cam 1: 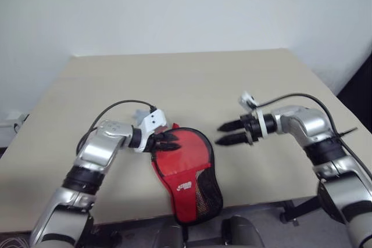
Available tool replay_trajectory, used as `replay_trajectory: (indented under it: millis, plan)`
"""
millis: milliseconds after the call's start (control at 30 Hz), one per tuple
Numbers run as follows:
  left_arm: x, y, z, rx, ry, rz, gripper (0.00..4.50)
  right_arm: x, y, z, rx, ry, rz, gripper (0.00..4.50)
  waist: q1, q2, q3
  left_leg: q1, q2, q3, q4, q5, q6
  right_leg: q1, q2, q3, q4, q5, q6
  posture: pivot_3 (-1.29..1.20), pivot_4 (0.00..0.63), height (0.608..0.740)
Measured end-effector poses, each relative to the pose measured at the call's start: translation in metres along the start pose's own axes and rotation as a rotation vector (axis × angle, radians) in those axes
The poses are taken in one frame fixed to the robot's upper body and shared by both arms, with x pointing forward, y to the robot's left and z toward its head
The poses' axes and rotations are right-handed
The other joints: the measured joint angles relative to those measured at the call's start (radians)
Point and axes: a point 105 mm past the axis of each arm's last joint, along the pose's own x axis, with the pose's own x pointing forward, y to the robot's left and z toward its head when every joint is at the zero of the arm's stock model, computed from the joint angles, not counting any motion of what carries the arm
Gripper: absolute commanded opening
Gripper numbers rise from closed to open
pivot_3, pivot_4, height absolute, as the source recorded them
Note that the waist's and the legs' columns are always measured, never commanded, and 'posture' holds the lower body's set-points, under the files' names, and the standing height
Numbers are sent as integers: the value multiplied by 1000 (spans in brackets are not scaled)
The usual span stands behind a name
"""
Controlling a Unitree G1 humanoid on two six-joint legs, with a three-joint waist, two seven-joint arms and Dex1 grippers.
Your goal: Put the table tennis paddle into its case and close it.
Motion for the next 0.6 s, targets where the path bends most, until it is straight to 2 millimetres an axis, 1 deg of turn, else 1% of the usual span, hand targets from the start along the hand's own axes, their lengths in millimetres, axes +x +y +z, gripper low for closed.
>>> replay_trajectory:
  millis: [67,133,200,267,433,600]
  plan:
    - [-8,-8,1,16,6,-14,1422,1,-11,12,-19,-49,-64,4473,1,0,0,0,0,0,-1,0,0,0,0,0,0,0,0,0,0,688]
    - [-14,-18,-6,24,31,-22,1422,6,-19,21,-37,-88,-104,4473,2,0,0,0,0,0,-3,0,-1,0,0,0,0,0,0,0,0,688]
    - [-12,-28,-14,8,48,-34,1422,17,-26,23,-34,-104,-140,4473,2,1,0,0,0,1,-3,0,-1,-1,0,0,0,0,0,0,0,688]
    - [-6,-34,-15,-9,40,-34,1422,30,-29,26,-29,-113,-157,4473,2,1,0,0,0,1,-3,0,-1,-1,0,0,0,1,1,0,0,688]
    - [17,-35,-11,-37,9,23,1422,62,-29,42,-51,-115,-179,4473,1,1,0,0,0,1,-3,2,-1,0,2,1,0,1,1,0,0,688]
    - [20,-33,-10,-23,18,52,1422,92,-23,50,-47,-99,-174,4473,0,1,0,1,1,1,-3,2,-2,-1,3,1,1,2,0,0,0,688]
